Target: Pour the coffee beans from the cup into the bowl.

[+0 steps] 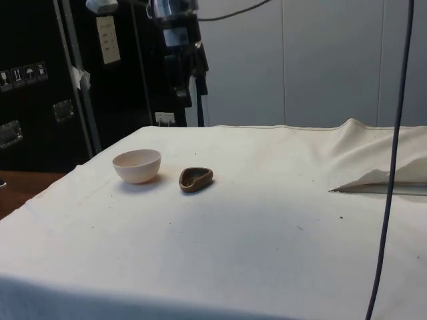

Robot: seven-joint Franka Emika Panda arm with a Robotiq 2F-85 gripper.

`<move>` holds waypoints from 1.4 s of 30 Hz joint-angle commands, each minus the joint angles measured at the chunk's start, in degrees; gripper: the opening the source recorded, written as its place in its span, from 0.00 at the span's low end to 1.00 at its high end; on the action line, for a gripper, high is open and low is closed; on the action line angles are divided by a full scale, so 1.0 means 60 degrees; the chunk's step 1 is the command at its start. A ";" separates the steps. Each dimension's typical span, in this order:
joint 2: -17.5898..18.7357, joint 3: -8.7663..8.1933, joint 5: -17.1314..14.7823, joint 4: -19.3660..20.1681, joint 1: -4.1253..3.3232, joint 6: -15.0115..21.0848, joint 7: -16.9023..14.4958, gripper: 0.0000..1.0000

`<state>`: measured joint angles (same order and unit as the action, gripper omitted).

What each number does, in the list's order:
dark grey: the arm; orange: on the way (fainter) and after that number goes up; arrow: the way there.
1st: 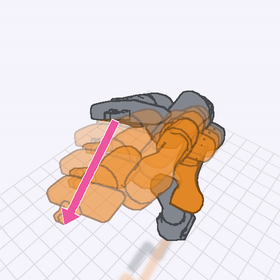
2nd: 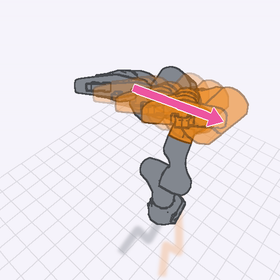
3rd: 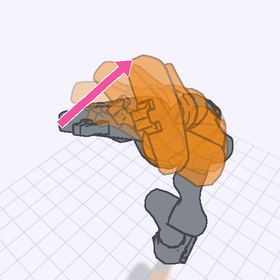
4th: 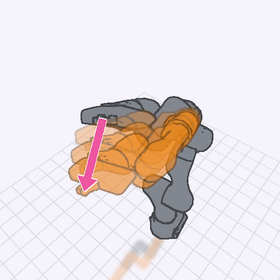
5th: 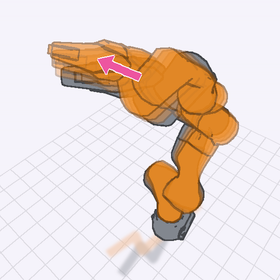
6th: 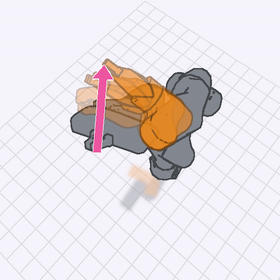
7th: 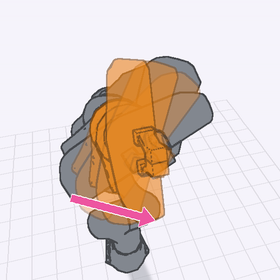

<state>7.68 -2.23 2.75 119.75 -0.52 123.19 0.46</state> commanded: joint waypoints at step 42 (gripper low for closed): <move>0.1958 -0.0592 0.0057 0.1203 0.0048 0.4498 -0.0353 1.00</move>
<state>19.08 -5.61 2.75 126.51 -0.23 148.17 -1.55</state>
